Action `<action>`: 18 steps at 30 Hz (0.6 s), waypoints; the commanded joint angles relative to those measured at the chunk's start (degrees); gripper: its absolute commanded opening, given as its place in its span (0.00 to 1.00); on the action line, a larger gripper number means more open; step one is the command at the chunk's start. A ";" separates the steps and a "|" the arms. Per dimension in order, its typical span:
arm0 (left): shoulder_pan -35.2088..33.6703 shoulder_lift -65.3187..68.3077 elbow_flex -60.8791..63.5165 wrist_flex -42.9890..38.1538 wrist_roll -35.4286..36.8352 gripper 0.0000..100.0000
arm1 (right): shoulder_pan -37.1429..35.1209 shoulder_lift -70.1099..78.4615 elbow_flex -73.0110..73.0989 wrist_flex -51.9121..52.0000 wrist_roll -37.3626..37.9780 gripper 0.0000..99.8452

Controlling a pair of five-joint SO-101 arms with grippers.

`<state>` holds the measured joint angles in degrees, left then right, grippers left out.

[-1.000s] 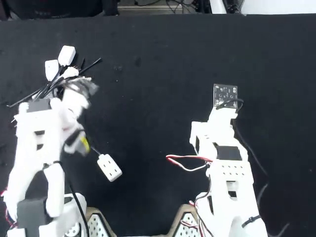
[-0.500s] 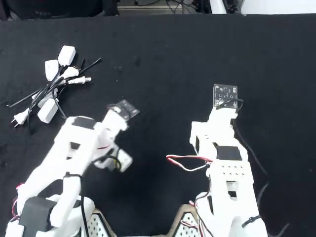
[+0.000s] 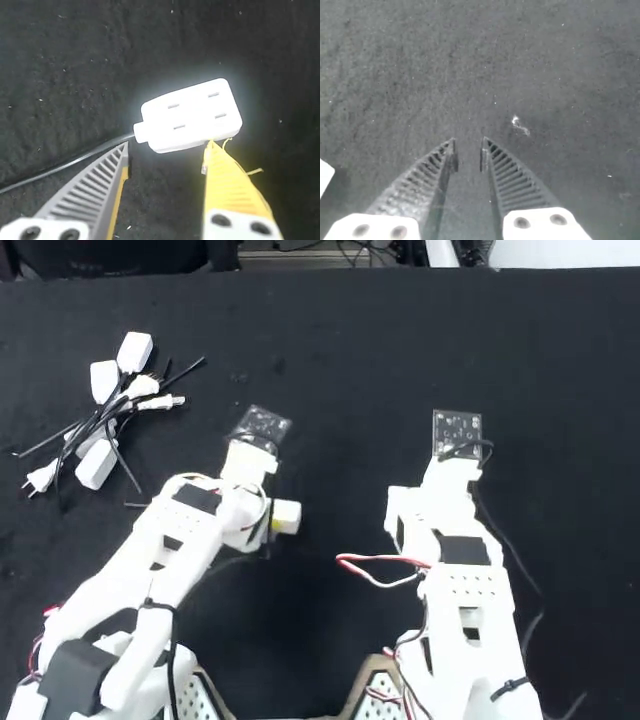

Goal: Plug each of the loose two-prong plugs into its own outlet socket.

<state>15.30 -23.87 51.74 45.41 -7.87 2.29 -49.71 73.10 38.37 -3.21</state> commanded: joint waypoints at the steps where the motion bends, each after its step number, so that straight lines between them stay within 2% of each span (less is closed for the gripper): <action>1: -3.03 -3.16 -7.25 5.01 0.53 0.24 | 0.44 0.22 -2.24 -1.05 -0.53 0.08; 5: -9.98 -2.90 -11.82 7.74 0.53 0.24 | 0.35 0.22 -2.33 -1.05 -0.53 0.08; 11: -20.88 9.67 -12.26 -1.58 0.53 0.24 | 0.35 0.22 -2.33 -1.05 -0.53 0.08; 15: -25.01 19.08 -15.69 -2.81 0.88 0.24 | 0.35 0.22 -2.33 -0.97 -0.53 0.08; 18: -26.77 21.19 -16.40 -2.73 0.88 0.24 | 0.35 0.22 -2.33 -0.97 -0.53 0.08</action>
<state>-9.67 -3.74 39.16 43.38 -7.87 2.29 -49.71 73.10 38.37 -3.21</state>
